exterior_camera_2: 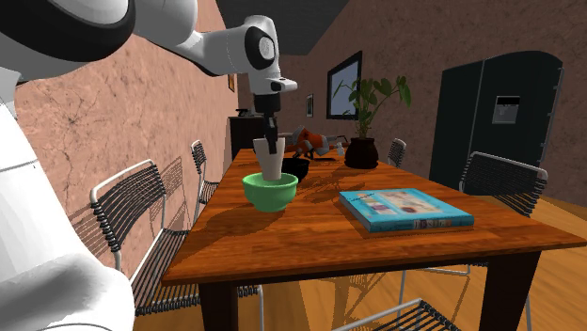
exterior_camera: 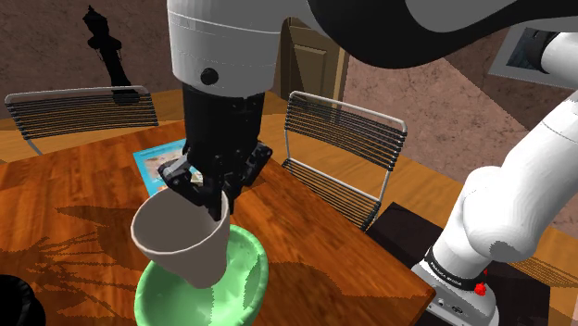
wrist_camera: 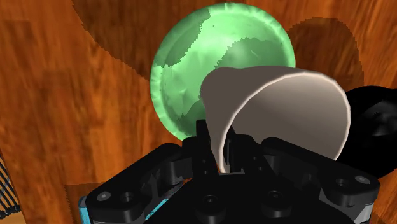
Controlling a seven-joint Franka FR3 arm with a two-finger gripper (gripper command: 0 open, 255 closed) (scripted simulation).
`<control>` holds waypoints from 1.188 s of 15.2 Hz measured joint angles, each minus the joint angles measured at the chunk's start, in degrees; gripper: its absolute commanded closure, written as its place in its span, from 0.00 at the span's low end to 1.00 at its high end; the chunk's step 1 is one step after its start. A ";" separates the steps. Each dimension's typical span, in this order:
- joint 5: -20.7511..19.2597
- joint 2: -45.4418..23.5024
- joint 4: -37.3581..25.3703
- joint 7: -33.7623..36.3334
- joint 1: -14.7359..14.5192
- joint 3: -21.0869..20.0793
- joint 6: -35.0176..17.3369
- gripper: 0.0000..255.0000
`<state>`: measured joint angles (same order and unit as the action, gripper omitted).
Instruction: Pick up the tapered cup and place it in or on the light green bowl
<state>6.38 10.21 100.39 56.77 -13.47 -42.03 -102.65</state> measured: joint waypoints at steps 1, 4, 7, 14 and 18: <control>0.01 0.01 0.01 -0.01 0.00 0.00 -0.01 1.00; 0.01 0.02 0.02 -0.01 0.00 0.01 -0.02 0.00; 0.01 0.02 0.02 -0.01 0.00 0.01 -0.02 0.00; -0.54 -0.67 -7.56 0.44 0.23 0.15 6.96 0.00; -0.49 -0.61 -7.84 0.41 0.24 0.20 7.33 0.00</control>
<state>5.89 9.59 92.55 57.18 -13.23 -41.84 -95.32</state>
